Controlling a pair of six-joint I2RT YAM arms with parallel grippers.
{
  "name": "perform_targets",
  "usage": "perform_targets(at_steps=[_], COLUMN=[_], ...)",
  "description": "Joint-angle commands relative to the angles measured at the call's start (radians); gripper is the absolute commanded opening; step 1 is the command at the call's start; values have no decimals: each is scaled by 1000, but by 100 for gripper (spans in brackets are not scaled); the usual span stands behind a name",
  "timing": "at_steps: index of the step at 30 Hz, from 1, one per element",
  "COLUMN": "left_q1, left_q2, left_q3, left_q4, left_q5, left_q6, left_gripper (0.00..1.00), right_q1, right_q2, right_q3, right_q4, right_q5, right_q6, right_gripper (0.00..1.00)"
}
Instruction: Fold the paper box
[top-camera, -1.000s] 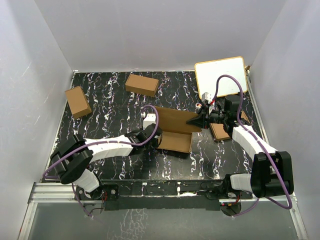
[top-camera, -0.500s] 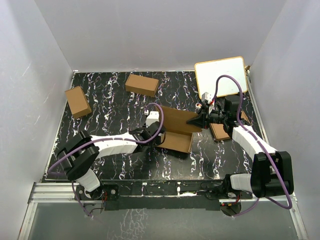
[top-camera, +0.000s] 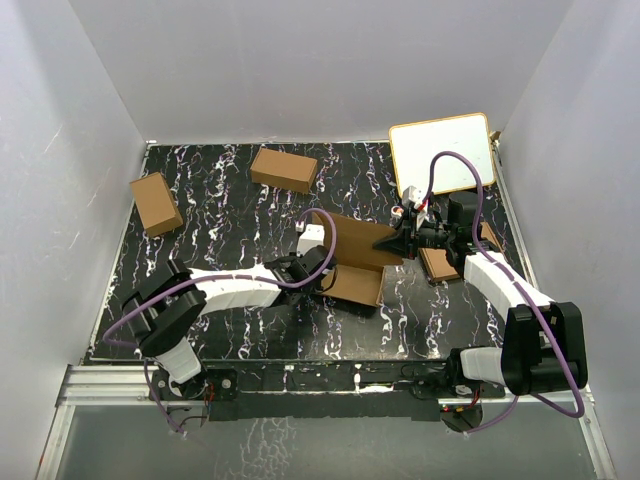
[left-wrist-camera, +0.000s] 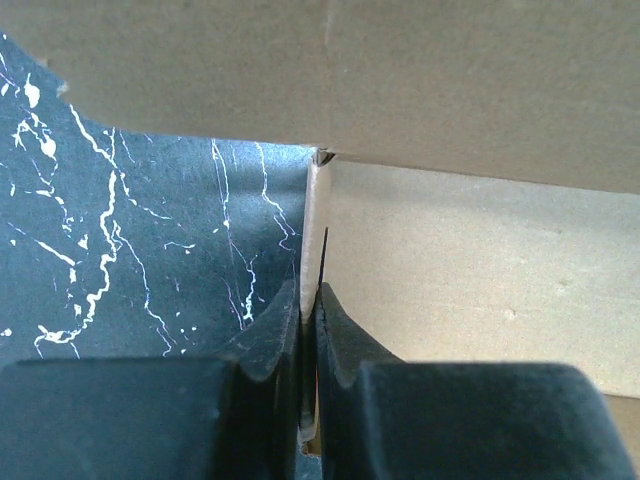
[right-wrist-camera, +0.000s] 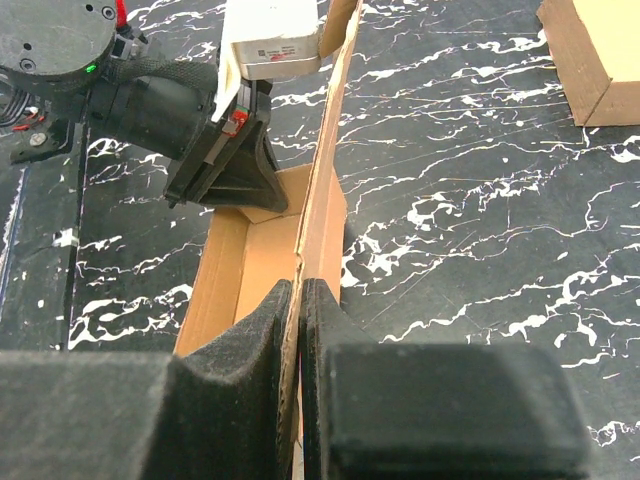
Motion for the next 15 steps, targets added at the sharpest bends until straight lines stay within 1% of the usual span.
perform_targets(at_steps=[1, 2, 5, 8, 11, 14, 15], left_q1=[6, 6, 7, 6, 6, 7, 6], left_q2=[-21, -31, -66, -109, -165, -240, -267], left_q3=[13, 15, 21, 19, 7, -28, -48], left_q4=[-66, -61, -48, -36, -21, 10, 33], left_q5=[-37, -31, -11, 12, 32, 68, 86], left_q6=[57, 57, 57, 52, 45, 46, 51], left_gripper=[7, 14, 27, 36, 43, 52, 54], right_q1=[6, 5, 6, 6, 6, 5, 3], right_q2=[-27, -27, -25, -24, -22, -15, -13], right_q3=[4, 4, 5, 5, 7, 11, 14], right_q4=[65, 64, 64, 63, 61, 58, 55], right_q5=[-70, -71, -73, -71, -71, -76, -76], right_q6=[-22, -22, -22, -22, -23, -20, -20], right_gripper=[8, 8, 8, 8, 8, 8, 8])
